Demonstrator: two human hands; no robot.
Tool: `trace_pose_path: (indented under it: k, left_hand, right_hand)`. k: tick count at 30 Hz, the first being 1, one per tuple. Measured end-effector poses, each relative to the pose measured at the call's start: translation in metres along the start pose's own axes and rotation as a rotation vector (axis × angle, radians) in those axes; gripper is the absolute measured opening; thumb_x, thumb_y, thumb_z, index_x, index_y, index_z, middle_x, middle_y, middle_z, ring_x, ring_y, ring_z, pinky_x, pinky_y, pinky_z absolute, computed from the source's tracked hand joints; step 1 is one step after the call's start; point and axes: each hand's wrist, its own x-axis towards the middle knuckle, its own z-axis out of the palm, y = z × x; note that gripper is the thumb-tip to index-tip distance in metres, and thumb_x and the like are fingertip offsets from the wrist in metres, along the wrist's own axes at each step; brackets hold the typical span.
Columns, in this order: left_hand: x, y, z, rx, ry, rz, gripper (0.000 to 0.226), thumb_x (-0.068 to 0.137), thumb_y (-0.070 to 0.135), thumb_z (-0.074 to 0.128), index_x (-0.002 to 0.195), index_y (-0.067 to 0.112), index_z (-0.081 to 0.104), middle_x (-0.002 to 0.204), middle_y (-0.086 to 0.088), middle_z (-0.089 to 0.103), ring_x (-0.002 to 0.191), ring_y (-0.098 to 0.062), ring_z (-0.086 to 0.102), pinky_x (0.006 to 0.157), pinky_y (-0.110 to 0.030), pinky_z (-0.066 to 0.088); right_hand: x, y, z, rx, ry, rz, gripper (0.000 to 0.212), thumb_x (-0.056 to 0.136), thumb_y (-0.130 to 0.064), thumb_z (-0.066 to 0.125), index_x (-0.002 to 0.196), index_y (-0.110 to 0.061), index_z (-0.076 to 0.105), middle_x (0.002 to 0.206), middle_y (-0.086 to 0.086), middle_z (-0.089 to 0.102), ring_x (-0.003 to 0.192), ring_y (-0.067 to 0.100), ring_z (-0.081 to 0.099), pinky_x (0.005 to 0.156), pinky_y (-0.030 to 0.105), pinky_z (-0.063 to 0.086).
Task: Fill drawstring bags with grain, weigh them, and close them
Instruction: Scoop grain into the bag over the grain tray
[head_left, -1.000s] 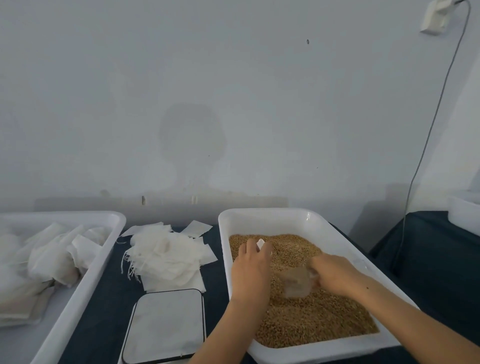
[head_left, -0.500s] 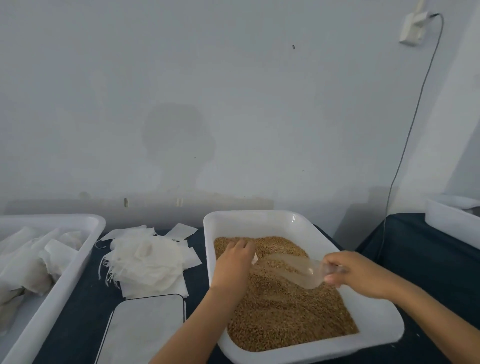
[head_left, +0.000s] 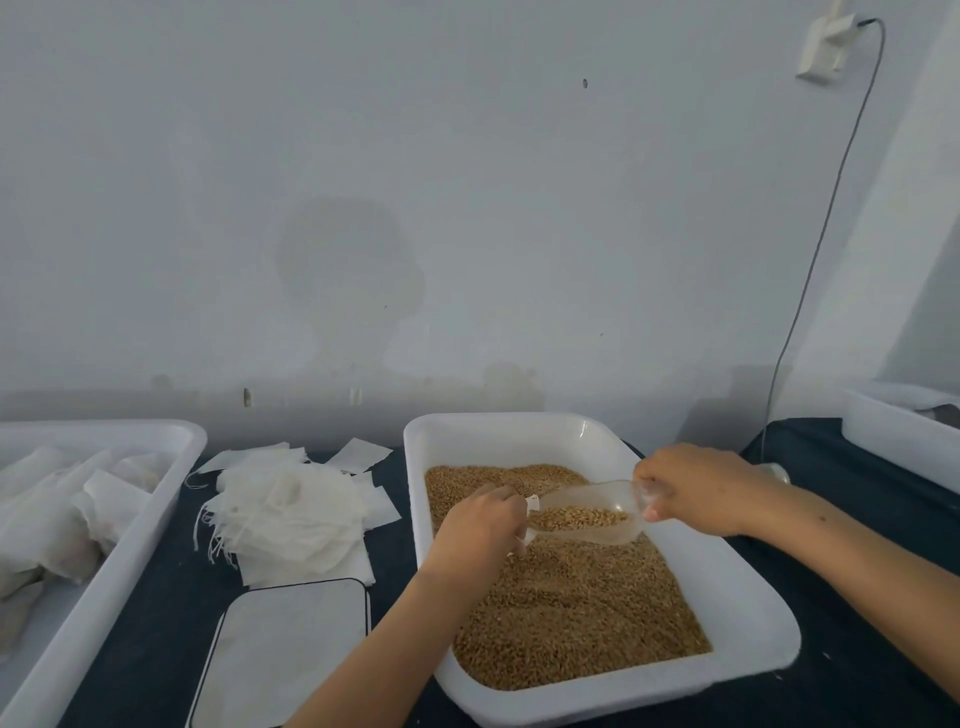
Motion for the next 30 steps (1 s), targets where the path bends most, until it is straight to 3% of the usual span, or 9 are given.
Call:
trace_pose_path:
  k: [3, 5, 9, 13, 17, 22, 26, 28, 30]
  left_hand:
    - [0.0, 0.0, 0.0, 0.003, -0.011, 0.026, 0.017, 0.087, 0.024, 0.063, 0.098, 0.01, 0.061, 0.106, -0.001, 0.06, 0.103, -0.014, 0.049, 0.081, -0.022, 0.036]
    - [0.0, 0.0, 0.0, 0.008, -0.014, 0.034, 0.017, 0.087, 0.025, 0.063, 0.097, 0.011, 0.061, 0.105, -0.001, 0.06, 0.103, -0.014, 0.048, 0.078, -0.021, 0.034]
    - [0.0, 0.001, 0.001, 0.002, -0.021, 0.048, 0.019, 0.086, 0.027, 0.062, 0.097, 0.011, 0.06, 0.105, 0.0, 0.06, 0.103, -0.013, 0.047, 0.074, -0.017, 0.027]
    - [-0.002, 0.001, 0.0, -0.007, -0.021, 0.048, 0.018, 0.086, 0.024, 0.063, 0.097, 0.011, 0.06, 0.107, 0.001, 0.06, 0.105, -0.013, 0.046, 0.075, -0.015, 0.026]
    - [0.0, 0.001, -0.001, -0.007, -0.04, 0.011, 0.019, 0.087, 0.022, 0.063, 0.1, 0.009, 0.06, 0.11, -0.002, 0.059, 0.108, -0.015, 0.046, 0.079, -0.018, 0.031]
    - [-0.003, 0.001, 0.0, -0.065, 0.041, -0.059, 0.014, 0.09, 0.014, 0.059, 0.095, 0.014, 0.046, 0.096, 0.001, 0.054, 0.087, -0.012, 0.046, 0.073, -0.018, 0.033]
    - [-0.004, -0.003, -0.004, -0.278, 0.173, -0.217, 0.018, 0.096, 0.007, 0.045, 0.09, 0.017, 0.031, 0.073, 0.007, 0.039, 0.064, -0.006, 0.041, 0.054, -0.015, 0.032]
    - [-0.003, -0.008, -0.007, -0.476, 0.204, -0.352, 0.013, 0.099, 0.01, 0.041, 0.09, 0.016, 0.033, 0.072, 0.005, 0.041, 0.061, -0.008, 0.039, 0.052, -0.017, 0.029]
    - [-0.002, -0.012, -0.011, -0.683, 0.221, -0.469, 0.01, 0.099, 0.011, 0.04, 0.09, 0.014, 0.036, 0.078, 0.002, 0.046, 0.067, -0.014, 0.043, 0.056, -0.026, 0.036]
  right_hand:
    - [0.003, -0.009, -0.008, -0.096, -0.032, -0.001, 0.011, 0.093, -0.025, 0.055, 0.084, -0.021, 0.053, 0.08, -0.009, 0.048, 0.08, 0.013, 0.051, 0.055, 0.018, 0.029]
    - [0.006, -0.016, -0.012, -0.173, -0.024, 0.006, 0.024, 0.094, -0.02, 0.054, 0.072, -0.023, 0.046, 0.073, -0.011, 0.044, 0.072, 0.011, 0.049, 0.054, 0.019, 0.029]
    - [0.012, -0.028, -0.019, -0.334, 0.053, -0.001, 0.014, 0.091, -0.008, 0.052, 0.081, -0.017, 0.05, 0.076, -0.006, 0.045, 0.074, 0.015, 0.049, 0.052, 0.022, 0.028]
    - [0.011, -0.041, -0.025, -0.482, 0.129, -0.006, 0.032, 0.087, 0.001, 0.05, 0.066, -0.018, 0.037, 0.077, -0.002, 0.051, 0.061, 0.013, 0.044, 0.047, 0.022, 0.021]
    - [0.007, -0.051, -0.03, -0.586, 0.198, -0.025, 0.037, 0.083, 0.004, 0.05, 0.061, -0.018, 0.03, 0.062, -0.004, 0.034, 0.05, 0.009, 0.029, 0.047, 0.024, 0.015]
    - [0.004, -0.045, -0.028, -0.579, 0.251, 0.01, 0.038, 0.082, 0.003, 0.051, 0.061, -0.019, 0.029, 0.061, -0.006, 0.035, 0.05, 0.008, 0.029, 0.051, 0.024, 0.019]
    - [0.004, -0.023, -0.014, -0.474, 0.159, 0.139, 0.031, 0.088, -0.001, 0.047, 0.065, -0.02, 0.039, 0.074, -0.007, 0.05, 0.06, 0.009, 0.044, 0.047, 0.022, 0.02]
    - [0.005, -0.015, -0.002, -0.445, 0.072, 0.146, 0.017, 0.09, -0.003, 0.048, 0.083, -0.016, 0.057, 0.089, -0.004, 0.059, 0.081, 0.013, 0.059, 0.05, 0.02, 0.026]
    - [0.009, -0.01, 0.013, -0.387, 0.0, 0.142, 0.017, 0.092, -0.006, 0.05, 0.1, -0.014, 0.062, 0.105, 0.0, 0.062, 0.093, 0.016, 0.063, 0.06, 0.021, 0.036]
